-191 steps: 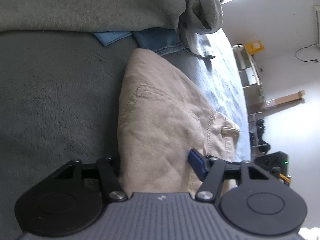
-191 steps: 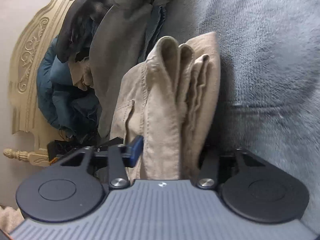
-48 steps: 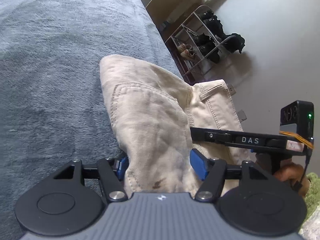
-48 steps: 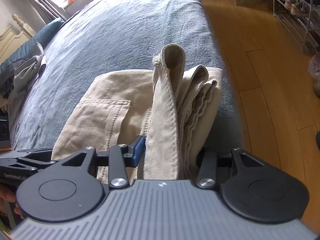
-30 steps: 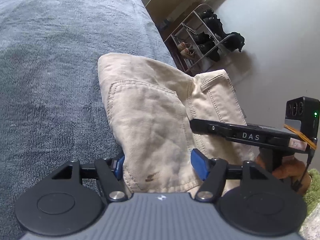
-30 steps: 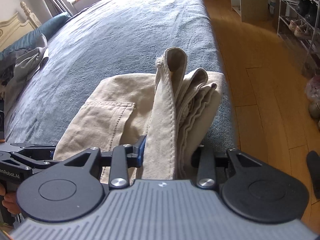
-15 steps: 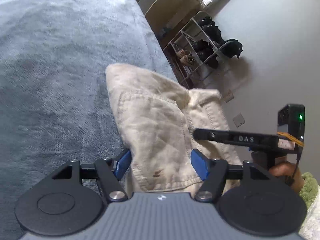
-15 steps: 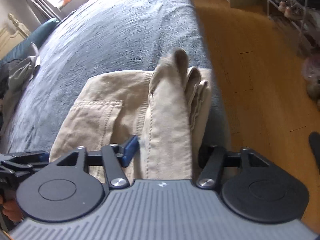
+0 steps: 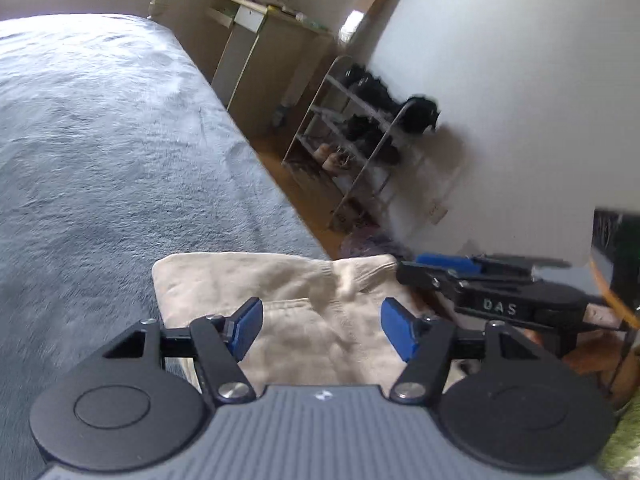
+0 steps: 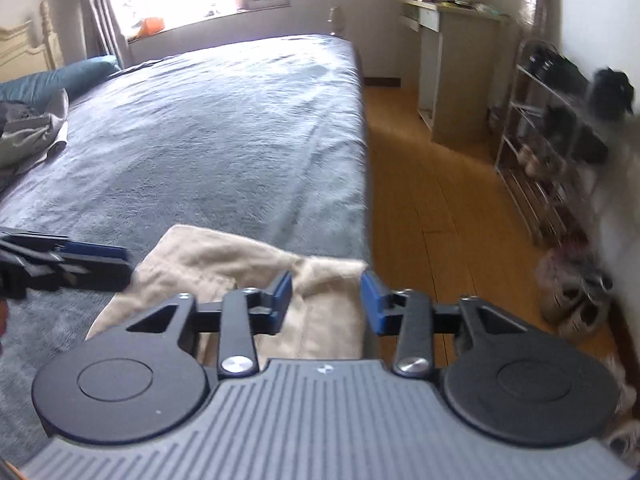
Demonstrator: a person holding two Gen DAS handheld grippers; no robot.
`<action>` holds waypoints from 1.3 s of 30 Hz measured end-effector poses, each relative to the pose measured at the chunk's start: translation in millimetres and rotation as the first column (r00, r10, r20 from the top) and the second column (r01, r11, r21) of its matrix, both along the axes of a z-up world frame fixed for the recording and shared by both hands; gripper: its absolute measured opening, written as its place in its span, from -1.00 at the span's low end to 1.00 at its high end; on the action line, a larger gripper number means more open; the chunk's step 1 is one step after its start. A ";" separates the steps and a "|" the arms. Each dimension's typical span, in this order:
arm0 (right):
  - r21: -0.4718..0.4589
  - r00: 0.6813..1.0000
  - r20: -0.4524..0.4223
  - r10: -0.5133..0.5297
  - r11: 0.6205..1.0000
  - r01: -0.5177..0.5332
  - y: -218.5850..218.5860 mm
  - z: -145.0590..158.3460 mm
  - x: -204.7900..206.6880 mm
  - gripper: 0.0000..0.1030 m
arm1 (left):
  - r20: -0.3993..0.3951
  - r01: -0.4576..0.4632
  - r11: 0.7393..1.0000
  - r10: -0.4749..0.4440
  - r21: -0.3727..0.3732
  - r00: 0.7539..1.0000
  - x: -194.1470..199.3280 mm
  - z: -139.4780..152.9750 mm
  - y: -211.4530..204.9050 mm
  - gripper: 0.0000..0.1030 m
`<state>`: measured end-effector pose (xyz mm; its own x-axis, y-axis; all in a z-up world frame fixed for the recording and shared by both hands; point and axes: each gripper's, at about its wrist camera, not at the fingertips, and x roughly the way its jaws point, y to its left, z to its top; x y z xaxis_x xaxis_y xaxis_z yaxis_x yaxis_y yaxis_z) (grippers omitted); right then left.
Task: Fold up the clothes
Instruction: 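Lower the folded beige trousers onto the bed edge with both grippers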
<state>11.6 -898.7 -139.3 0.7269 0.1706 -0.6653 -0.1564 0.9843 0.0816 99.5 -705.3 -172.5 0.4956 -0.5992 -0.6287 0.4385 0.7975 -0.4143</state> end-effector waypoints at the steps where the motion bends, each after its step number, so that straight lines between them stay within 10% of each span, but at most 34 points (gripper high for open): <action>1: 0.014 1.000 -0.004 0.000 1.000 0.000 2.4 -7.1 8.5 -0.49 | -0.007 0.001 1.000 -0.001 0.025 1.000 4.9 -7.0 -3.8 0.27; 6: 0.077 0.986 -0.142 -0.084 0.992 0.096 -7.0 -61.7 46.8 -0.71 | -0.044 0.008 0.999 -0.006 0.053 0.999 14.9 -31.9 -4.7 0.19; 18: 0.184 0.982 -0.161 -0.100 0.974 0.129 -24.6 3.3 -30.2 -0.72 | -0.046 0.097 0.993 -0.094 0.069 0.994 -61.2 15.2 6.6 0.21; 26: 0.113 0.931 -0.352 -0.096 0.983 0.144 -2.2 -50.1 -57.1 -0.75 | -0.059 0.240 0.913 -0.234 0.331 0.971 -115.4 -16.3 -24.4 0.22; 34: 0.128 0.951 -0.295 -0.096 0.982 0.138 13.2 -14.0 -70.4 -0.74 | -0.167 0.239 0.917 -0.194 0.319 0.967 -100.6 -11.9 -21.6 0.22; 39: 0.116 0.912 -0.408 -0.032 0.989 0.087 34.1 -39.6 -66.1 -0.74 | -0.256 0.234 0.917 -0.153 0.322 0.955 -85.0 -10.3 -26.5 0.22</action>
